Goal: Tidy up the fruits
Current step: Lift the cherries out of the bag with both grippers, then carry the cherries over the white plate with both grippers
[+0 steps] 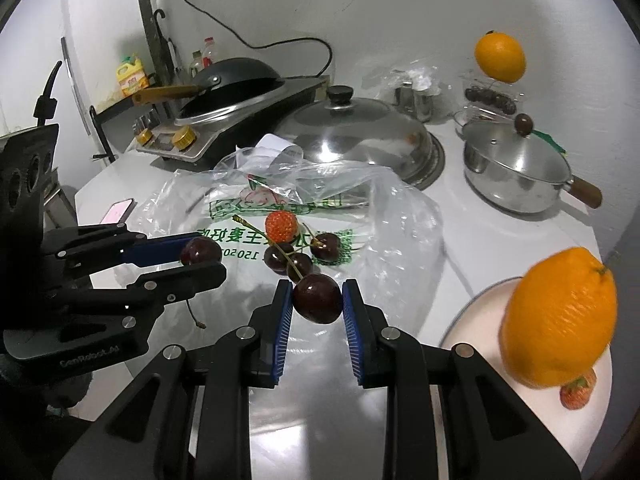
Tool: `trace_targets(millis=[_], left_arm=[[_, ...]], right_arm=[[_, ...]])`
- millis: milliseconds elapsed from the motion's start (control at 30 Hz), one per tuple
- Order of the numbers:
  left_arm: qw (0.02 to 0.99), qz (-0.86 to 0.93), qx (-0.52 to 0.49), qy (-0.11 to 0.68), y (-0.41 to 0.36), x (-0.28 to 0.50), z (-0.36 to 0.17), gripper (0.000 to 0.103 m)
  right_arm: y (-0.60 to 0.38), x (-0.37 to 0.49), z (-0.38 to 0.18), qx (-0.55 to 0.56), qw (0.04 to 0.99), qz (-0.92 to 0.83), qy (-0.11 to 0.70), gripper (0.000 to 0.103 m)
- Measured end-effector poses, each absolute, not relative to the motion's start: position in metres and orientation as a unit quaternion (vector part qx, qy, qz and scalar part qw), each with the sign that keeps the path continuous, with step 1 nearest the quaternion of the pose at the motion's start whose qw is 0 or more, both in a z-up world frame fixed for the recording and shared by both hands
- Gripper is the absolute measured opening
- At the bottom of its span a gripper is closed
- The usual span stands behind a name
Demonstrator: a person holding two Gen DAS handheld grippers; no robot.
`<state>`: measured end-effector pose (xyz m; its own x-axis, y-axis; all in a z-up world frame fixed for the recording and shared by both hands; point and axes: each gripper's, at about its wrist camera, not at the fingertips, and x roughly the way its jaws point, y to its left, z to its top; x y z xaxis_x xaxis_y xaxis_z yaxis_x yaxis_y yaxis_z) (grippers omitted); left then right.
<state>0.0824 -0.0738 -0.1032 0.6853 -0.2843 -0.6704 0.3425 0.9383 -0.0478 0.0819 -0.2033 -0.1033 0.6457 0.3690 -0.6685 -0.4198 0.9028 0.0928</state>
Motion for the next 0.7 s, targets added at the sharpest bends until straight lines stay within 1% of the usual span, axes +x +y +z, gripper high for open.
trace_targets(millis=[700], left_arm=[[0.909, -0.205, 0.070, 0.357, -0.148, 0.072, -0.098, 0.030]], right_arm=[[-0.286, 0.045, -0.100, -0.014, 0.922, 0.165, 0.350, 0.027]])
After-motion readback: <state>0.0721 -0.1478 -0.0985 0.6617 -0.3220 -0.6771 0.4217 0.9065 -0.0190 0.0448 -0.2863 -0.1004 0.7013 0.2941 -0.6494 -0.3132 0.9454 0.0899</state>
